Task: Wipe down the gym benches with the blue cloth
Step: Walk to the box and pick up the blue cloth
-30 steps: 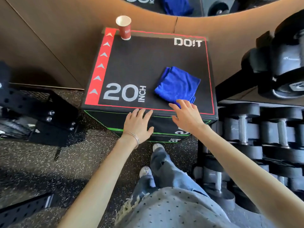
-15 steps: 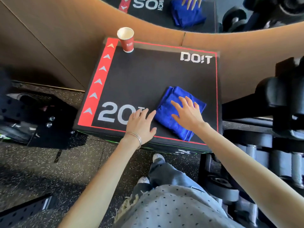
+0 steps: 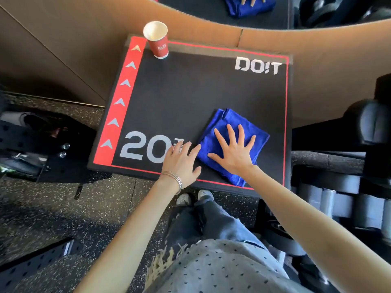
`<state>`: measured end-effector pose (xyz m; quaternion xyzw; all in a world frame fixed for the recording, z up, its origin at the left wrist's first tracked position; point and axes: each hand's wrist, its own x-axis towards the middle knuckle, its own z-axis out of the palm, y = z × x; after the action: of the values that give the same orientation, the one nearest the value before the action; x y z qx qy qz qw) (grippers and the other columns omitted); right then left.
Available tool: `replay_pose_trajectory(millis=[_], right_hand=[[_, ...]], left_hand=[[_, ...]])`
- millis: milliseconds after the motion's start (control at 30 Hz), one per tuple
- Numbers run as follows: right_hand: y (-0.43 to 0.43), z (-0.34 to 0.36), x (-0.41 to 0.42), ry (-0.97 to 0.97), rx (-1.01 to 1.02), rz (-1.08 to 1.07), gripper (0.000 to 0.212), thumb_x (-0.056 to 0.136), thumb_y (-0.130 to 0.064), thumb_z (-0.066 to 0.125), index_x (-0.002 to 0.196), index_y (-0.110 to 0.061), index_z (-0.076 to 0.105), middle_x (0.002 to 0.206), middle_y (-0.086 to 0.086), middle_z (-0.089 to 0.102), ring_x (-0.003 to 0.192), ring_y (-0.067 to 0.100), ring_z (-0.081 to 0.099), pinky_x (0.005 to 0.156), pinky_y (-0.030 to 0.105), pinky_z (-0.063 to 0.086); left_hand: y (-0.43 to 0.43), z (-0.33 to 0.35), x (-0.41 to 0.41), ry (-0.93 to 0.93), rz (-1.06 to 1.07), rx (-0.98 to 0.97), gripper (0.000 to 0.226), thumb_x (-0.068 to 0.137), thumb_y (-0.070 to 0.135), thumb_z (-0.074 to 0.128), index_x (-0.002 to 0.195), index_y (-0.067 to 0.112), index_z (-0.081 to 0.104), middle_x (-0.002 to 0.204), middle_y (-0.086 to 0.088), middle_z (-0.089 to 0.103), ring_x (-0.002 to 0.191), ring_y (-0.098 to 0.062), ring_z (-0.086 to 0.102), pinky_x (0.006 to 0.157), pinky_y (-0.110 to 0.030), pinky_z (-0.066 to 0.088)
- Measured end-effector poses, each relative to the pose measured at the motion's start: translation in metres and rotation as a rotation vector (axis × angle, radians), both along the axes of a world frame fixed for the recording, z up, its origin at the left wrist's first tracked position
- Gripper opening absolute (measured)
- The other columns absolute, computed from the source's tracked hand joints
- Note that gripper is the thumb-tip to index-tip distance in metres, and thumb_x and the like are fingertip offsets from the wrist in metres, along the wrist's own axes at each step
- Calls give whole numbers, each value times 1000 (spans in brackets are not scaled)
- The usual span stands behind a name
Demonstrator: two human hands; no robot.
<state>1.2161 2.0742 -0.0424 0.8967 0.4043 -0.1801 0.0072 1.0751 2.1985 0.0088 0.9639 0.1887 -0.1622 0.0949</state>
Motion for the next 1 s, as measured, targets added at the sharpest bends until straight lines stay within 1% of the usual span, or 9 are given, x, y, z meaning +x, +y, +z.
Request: replay_pose_trajectory(millis=[100,167,267,367,533,633,700,867,1000], right_hand=[[1,-4,-12,-14,48,-55,83,78,-78,26,149,-36,13,157,8,10,142,40,-5,99,75,2],[-2,-9,-20,-58,78,-63,83,76,-79,23,146,-36,24,153,9,24,141,40,7,99,75,7],[-6,-13,-30,-123,156,-101,73,76,-75,33,138,-37,40,143,5,41,135,38,21,98,71,18],[-10,-19,-42,-210,221,-137,60,77,-68,43,129,-39,50,134,1,50,129,34,31,95,61,27],[-13,-22,-17,-280,239,13,55,80,-70,37,124,-40,54,129,0,51,118,35,34,82,55,35],[-12,-24,-11,-326,206,46,56,81,-70,35,128,-43,50,133,0,48,123,37,33,84,56,33],[-9,-24,-14,-328,223,8,53,81,-67,38,125,-42,52,131,1,49,121,37,34,84,55,33],[-5,-28,-27,-355,338,-76,35,80,-49,46,103,-28,62,113,4,57,99,31,39,68,42,37],[-8,-31,-12,-366,400,129,35,81,-46,44,97,-20,63,98,9,57,85,29,40,62,39,39]], left_hand=[[3,-4,-3,18,-19,-11,67,91,44,46,149,22,22,152,-9,27,141,-31,21,115,-41,18],[5,-6,-6,17,-30,-10,67,90,44,47,149,21,23,151,-8,29,141,-30,23,114,-40,20],[13,-9,-11,17,-62,-16,67,88,43,50,147,19,28,150,-9,33,140,-30,25,114,-42,24],[21,-8,-19,31,-97,2,67,87,42,52,146,18,31,148,-10,36,138,-30,29,112,-42,27],[36,-7,-36,34,-132,31,65,84,39,58,142,17,40,141,-9,45,132,-32,37,108,-45,33],[41,-8,-42,21,-126,52,64,80,37,62,139,18,45,138,-9,49,130,-33,42,106,-46,37],[40,-9,-42,35,-109,50,64,83,37,58,142,19,40,142,-8,44,133,-31,37,108,-45,33],[27,-5,-40,35,-49,53,63,88,35,53,145,18,33,147,-9,37,138,-30,29,112,-44,27],[16,-1,-43,44,59,70,64,87,36,53,146,20,32,149,-7,35,138,-30,29,112,-43,28]])
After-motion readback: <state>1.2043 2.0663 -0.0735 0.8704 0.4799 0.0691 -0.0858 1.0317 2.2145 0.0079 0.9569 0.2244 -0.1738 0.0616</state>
